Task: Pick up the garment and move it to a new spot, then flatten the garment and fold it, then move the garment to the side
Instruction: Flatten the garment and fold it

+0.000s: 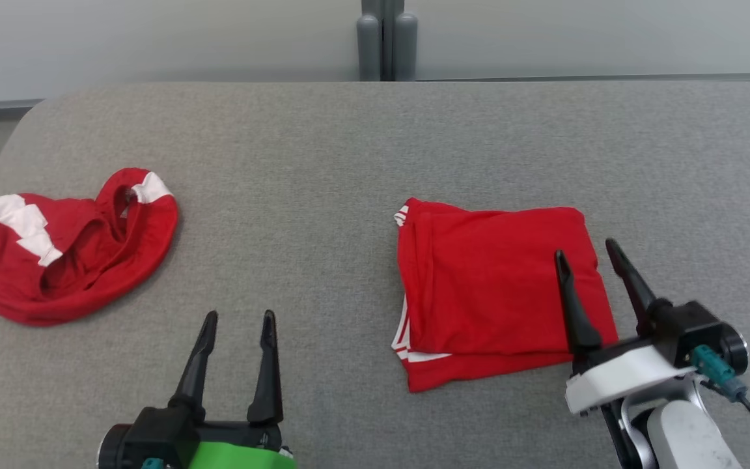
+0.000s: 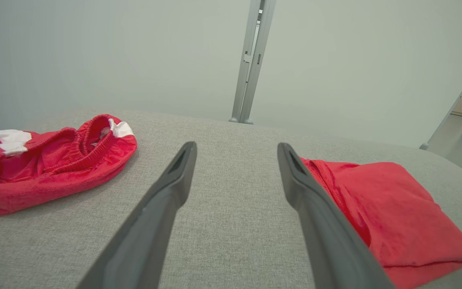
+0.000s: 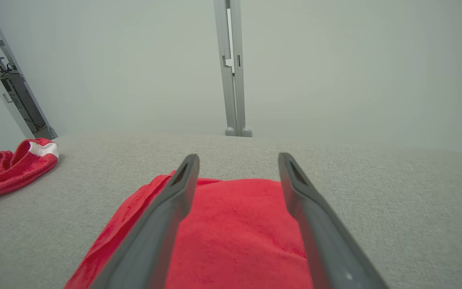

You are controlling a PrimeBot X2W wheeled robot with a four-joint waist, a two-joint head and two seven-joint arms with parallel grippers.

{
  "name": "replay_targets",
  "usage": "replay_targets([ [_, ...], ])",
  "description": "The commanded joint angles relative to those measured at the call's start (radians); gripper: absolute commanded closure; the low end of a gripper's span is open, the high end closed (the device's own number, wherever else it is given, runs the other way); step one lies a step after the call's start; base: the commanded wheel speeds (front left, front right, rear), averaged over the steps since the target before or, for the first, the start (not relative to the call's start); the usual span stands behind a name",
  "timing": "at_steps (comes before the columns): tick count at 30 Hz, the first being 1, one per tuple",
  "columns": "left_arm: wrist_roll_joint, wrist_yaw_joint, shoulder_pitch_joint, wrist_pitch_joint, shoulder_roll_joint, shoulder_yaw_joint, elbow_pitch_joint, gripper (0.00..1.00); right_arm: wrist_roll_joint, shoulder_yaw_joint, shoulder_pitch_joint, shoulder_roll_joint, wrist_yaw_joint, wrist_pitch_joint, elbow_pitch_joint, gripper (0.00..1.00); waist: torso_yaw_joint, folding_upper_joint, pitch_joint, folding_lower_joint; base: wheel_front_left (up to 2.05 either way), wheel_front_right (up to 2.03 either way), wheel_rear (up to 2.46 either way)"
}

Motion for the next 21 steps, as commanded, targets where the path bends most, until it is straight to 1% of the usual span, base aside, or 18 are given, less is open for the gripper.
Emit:
replay_targets([
  [1,0.004,0.01,0.028,0.0,0.001,0.014,-0.005,0.0,0.001,0.014,0.035,-0.025,-0.002,-0.02,0.023,0.0,-0.061,-0.0001,-0.036,0.0,0.0,0.0,0.0],
  [3,0.009,0.011,0.037,0.0,0.001,0.028,-0.016,0.0,-0.018,0.065,0.044,-0.059,-0.002,-0.036,0.04,0.0,-0.079,-0.0001,-0.05,0.0,0.0,0.0,0.0],
  [4,0.017,0.01,0.043,0.0,0.001,0.037,-0.021,0.0,-0.021,0.092,0.046,-0.07,-0.002,-0.04,0.026,0.0,-0.088,-0.0001,-0.057,0.0,0.0,0.0,0.0],
  [6,0.035,0.008,0.055,0.0,0.001,0.055,-0.035,0.0,-0.018,0.133,0.06,-0.083,-0.002,-0.039,-0.03,0.0,-0.1,-0.0001,-0.071,0.0,0.0,0.0,0.0],
  [8,0.052,0.011,0.079,0.0,0.001,0.072,-0.043,0.0,-0.026,0.145,0.094,-0.097,-0.002,-0.038,-0.079,0.0,-0.108,-0.0001,-0.09,0.0,0.0,0.0,0.0],
  [11,0.061,0.008,0.105,0.0,0.001,0.092,-0.063,0.0,-0.044,0.125,0.138,-0.079,-0.002,-0.039,-0.123,0.0,-0.11,-0.0001,-0.115,0.0,0.0,0.0,0.0],
  [17,0.09,-0.004,0.158,0.0,0.001,0.118,-0.057,0.0,-0.057,0.052,0.198,-0.033,-0.002,-0.039,-0.14,0.0,-0.107,-0.0001,-0.148,0.0,0.0,0.0,0.0],
  [19,0.095,0.002,0.172,0.0,0.001,0.126,-0.058,0.0,-0.043,0.029,0.215,-0.017,-0.002,-0.039,-0.137,0.0,-0.106,-0.0001,-0.157,0.0,0.0,0.0,0.0],
  [21,0.096,0.007,0.188,0.0,0.001,0.129,-0.06,0.0,-0.06,0.02,0.223,-0.015,-0.002,-0.039,-0.134,0.0,-0.105,-0.0001,-0.165,0.0,0.0,0.0,0.0],
])
